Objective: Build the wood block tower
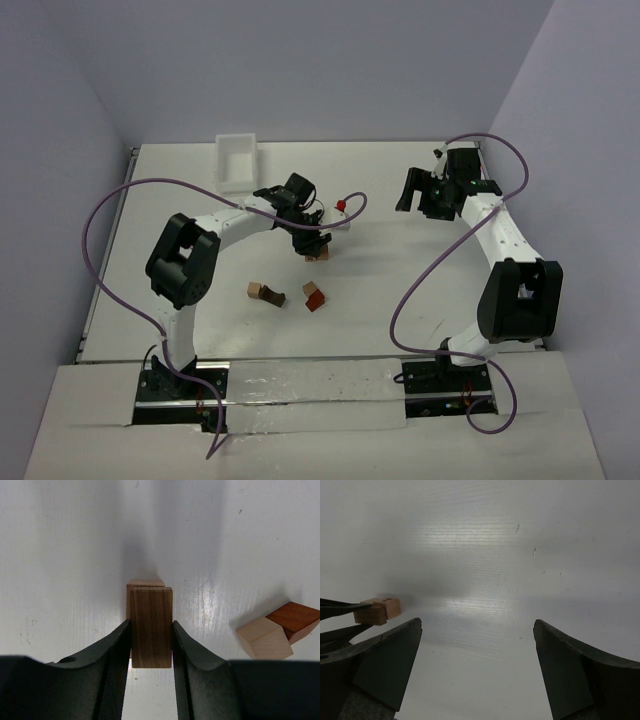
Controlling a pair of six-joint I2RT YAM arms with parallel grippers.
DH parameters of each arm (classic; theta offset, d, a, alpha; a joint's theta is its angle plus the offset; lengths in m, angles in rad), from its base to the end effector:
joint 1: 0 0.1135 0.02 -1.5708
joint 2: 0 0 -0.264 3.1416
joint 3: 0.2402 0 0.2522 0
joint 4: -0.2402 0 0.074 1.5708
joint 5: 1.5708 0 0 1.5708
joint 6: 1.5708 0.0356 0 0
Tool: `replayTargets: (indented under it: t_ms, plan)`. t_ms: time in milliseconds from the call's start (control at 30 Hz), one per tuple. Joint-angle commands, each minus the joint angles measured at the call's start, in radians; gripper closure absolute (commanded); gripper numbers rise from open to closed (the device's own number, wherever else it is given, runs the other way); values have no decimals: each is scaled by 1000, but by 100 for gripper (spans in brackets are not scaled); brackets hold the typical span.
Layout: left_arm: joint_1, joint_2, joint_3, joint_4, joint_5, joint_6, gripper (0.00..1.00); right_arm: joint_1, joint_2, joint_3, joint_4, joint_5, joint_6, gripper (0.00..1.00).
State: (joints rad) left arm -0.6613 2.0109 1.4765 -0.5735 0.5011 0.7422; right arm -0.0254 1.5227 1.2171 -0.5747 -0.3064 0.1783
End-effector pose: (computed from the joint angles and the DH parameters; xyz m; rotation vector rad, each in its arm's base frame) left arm 0.3216 -0.2719 0.1851 1.7925 1.8784 -0.6381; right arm 0.3279 0.0024 0.2775 0.1134 2.4424 0.4429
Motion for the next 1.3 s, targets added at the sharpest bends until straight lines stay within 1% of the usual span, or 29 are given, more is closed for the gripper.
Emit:
replayTargets:
  t_ms: [0, 633, 833, 967, 1000, 1100, 1167, 1267]
  plan:
    - [-9, -3, 38, 6, 16, 15, 58, -10, -4, -10, 42, -13, 4, 0]
    - [-6, -6, 47, 0, 8, 17, 57, -10, 5, -5, 44, -23, 7, 0]
    - [-6, -2, 42, 1, 9, 18, 51, -8, 5, -7, 44, -22, 7, 0]
    - [-6, 3, 41, 3, 11, 20, 44, -10, 7, -7, 44, -22, 9, 0]
    - [-6, 3, 41, 4, 11, 20, 44, -10, 7, -7, 42, -22, 7, 0]
    - [-6, -1, 38, 6, 11, 22, 36, -9, 8, -5, 44, -23, 8, 0]
    - [-6, 0, 38, 8, 11, 22, 29, -10, 8, -5, 44, -25, 9, 0]
    - [-6, 1, 40, 8, 10, 22, 21, -10, 7, -5, 43, -25, 8, 0]
